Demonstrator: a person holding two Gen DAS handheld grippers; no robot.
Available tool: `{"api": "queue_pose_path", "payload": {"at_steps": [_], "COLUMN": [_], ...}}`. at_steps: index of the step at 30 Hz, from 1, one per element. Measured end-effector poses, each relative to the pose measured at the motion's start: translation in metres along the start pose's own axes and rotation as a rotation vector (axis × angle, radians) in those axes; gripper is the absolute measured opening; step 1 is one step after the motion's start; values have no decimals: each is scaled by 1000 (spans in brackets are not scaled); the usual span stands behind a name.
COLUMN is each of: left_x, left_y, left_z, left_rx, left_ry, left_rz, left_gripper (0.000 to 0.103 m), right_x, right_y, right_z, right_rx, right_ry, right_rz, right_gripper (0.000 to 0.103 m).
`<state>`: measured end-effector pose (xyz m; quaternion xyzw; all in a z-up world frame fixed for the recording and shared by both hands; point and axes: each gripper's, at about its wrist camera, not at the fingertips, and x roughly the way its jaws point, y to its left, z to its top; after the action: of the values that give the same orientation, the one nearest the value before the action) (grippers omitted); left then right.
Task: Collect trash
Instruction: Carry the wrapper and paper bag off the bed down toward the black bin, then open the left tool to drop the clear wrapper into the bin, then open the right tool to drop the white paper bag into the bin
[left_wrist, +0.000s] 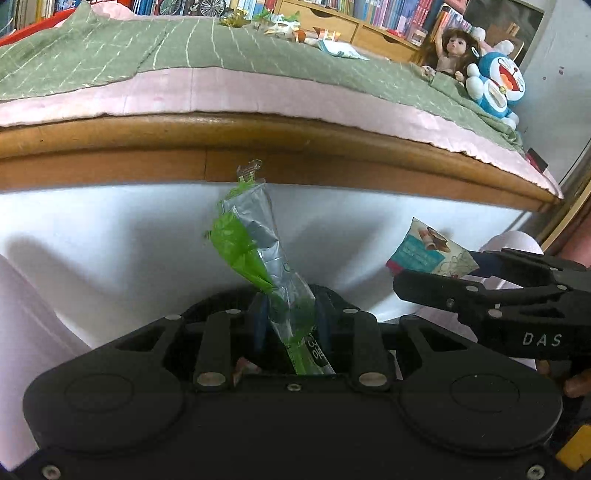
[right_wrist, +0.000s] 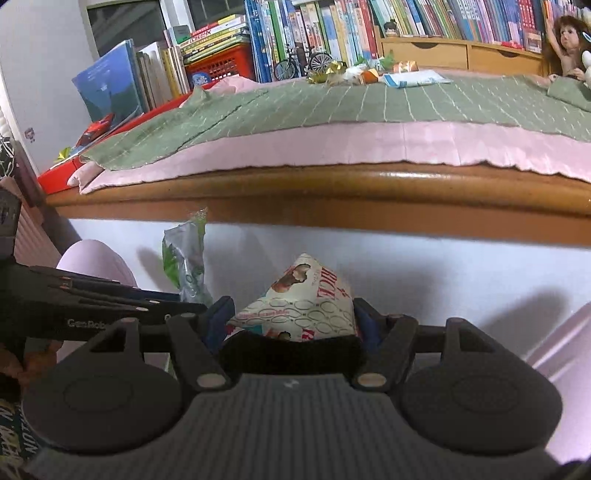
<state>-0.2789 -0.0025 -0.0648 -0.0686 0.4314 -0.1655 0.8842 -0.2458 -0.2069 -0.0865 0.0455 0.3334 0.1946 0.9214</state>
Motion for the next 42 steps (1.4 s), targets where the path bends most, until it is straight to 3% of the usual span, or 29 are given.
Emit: {"api": "queue_pose_path", "payload": {"at_steps": [7,10,14,18,33,37,42], "left_x": [5,8,11,14,9,7,5], "left_y": [0,-2,-5,-3,19,26,32], "left_z": [3,5,6,5,7,8,9], "left_rx": [-1,10,21,20,-61,-85,-97], "left_ry": [9,17,11,11,-6,-17,-27], "left_rz": [11,15,24,42,70,91,111], "left_gripper": [29,48,89,101,103,103,103], "right_x": [0,-1,-1,-3,2,5,10], "right_y": [3,3,1,-2,-4,2,-1], "right_z": [0,0,-1,-2,2,1,4], "right_rx": [-19,-11,6,14,12,-10,21], "right_ry": [4,1,3,3,8,2,22], "right_rz": [-14,-20,-31,-39,-34,-40,-45], "right_gripper": [71,71,71,71,73,103,103]}}
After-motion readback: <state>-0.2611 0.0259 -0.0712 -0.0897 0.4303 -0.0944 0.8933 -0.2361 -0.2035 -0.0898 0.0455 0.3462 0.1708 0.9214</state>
